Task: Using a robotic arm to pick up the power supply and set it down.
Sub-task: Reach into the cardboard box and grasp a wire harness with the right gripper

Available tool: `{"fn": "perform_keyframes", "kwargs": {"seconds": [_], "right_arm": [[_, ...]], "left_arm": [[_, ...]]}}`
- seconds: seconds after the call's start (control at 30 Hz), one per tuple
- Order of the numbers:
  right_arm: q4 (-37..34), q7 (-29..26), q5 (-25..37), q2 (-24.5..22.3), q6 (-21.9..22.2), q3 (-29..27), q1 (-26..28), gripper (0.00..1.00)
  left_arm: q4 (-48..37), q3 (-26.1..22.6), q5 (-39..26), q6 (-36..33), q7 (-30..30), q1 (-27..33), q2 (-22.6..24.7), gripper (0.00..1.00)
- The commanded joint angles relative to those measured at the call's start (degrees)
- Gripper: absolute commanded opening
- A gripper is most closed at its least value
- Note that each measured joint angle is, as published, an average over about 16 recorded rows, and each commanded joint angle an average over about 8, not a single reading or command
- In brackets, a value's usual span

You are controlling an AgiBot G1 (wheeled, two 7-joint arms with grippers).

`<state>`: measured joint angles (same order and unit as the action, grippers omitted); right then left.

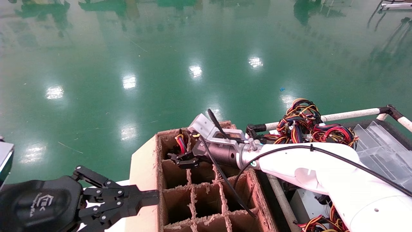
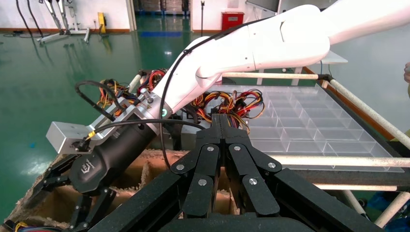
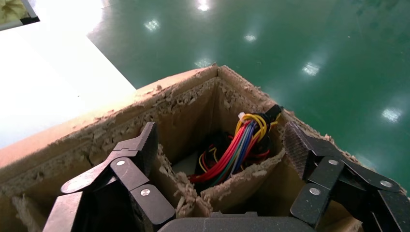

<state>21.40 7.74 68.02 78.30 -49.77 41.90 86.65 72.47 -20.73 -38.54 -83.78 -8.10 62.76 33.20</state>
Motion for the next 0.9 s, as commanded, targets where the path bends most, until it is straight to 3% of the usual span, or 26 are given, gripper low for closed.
{"fn": "perform_keyframes", "kwargs": {"seconds": [0.03,0.9], "right_arm": [[0.4,-0.4,-0.6,0.0,1.0,1.2,-0.1,0.00],[2.9,-4.9,-10.5,0.0,9.3,14.4,-0.5,0.00]], "left_arm": [[0.0,0.0,0.0,0.0,0.0,0.0,0.0,0.00],[0.0,0.0,0.0,0.0,0.0,0.0,0.0,0.00]]}}
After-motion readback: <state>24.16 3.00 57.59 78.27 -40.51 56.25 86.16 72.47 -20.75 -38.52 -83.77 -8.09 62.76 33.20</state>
